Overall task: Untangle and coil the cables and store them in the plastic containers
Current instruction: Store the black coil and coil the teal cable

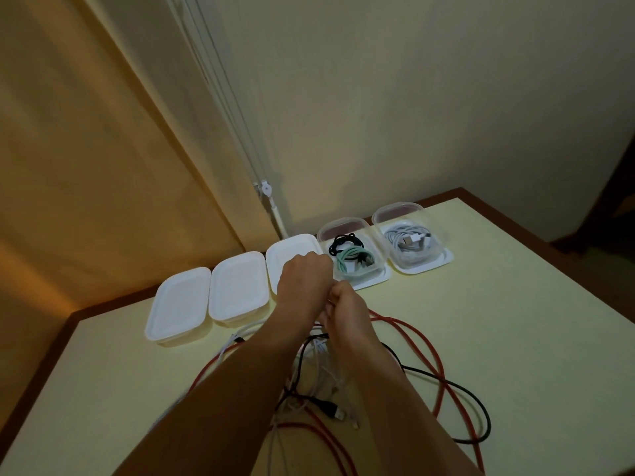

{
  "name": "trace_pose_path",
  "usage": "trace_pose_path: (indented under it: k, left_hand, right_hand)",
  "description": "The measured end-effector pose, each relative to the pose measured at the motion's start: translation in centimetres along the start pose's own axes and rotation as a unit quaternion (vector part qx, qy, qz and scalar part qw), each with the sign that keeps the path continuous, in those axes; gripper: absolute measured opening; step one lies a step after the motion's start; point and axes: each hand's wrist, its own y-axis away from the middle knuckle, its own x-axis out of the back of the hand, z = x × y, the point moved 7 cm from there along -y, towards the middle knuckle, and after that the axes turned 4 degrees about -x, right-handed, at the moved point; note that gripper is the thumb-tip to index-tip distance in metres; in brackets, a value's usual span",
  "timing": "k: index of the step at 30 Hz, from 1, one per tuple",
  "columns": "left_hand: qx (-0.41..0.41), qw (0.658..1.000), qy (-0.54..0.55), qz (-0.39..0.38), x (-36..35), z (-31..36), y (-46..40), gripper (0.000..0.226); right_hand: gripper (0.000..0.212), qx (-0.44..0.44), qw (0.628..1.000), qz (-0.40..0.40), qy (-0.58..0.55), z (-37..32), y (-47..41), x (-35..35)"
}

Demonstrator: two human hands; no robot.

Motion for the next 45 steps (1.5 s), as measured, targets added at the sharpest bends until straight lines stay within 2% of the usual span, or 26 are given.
trace_pose_path:
  k: [4,7,12,15,19,23,26,34,39,45]
  left_hand:
    - [0.016,1.0,0.011,0.017,0.6,-0.3,0.3,0.017]
    - [0.057,0.997,0.049,0.031,0.8,-1.3,1.1,0.018]
    - [0.151,0.97,0.175,0.081,1.4,-3.4,2.8,0.02]
    - [0.175,0.95,0.234,0.112,2.5,-4.0,3.6,0.025]
    - [0.218,0.896,0.347,0.174,4.5,-6.0,4.7,0.018]
    - [0.255,0.83,0.427,0.252,6.4,-8.4,7.8,0.015]
    - [0.256,0.806,0.466,0.26,7.0,-9.1,9.7,0.013]
    - [0.236,0.801,0.483,0.264,7.2,-9.8,11.7,0.007]
    - [0.243,0.786,0.49,0.287,7.2,-10.8,12.8,0.007]
    - [0.236,0.754,0.515,0.332,6.5,-10.8,13.4,0.006]
  right_hand:
    - [0.025,0.021,1.0,-0.017,0.003,-0.5,0.3,-0.2]
    - [0.019,0.051,0.997,-0.024,0.047,-1.0,0.3,-0.8]
    - [0.054,0.091,0.983,-0.001,0.16,-1.0,0.5,-1.2]
    - [0.042,0.158,0.959,0.019,0.232,-1.5,1.0,-1.1]
    - [0.049,0.251,0.899,0.035,0.357,-2.1,1.0,-1.2]
    - [0.054,0.248,0.855,0.021,0.455,-1.3,0.0,-1.9]
    - [0.049,0.249,0.832,0.026,0.496,-0.9,0.0,-2.4]
    - [0.014,0.267,0.84,0.116,0.457,-1.9,0.4,-1.2]
    - [0.007,0.326,0.844,0.126,0.406,-3.1,1.6,-1.5]
    - [0.008,0.357,0.886,0.136,0.26,-6.6,3.3,-0.6]
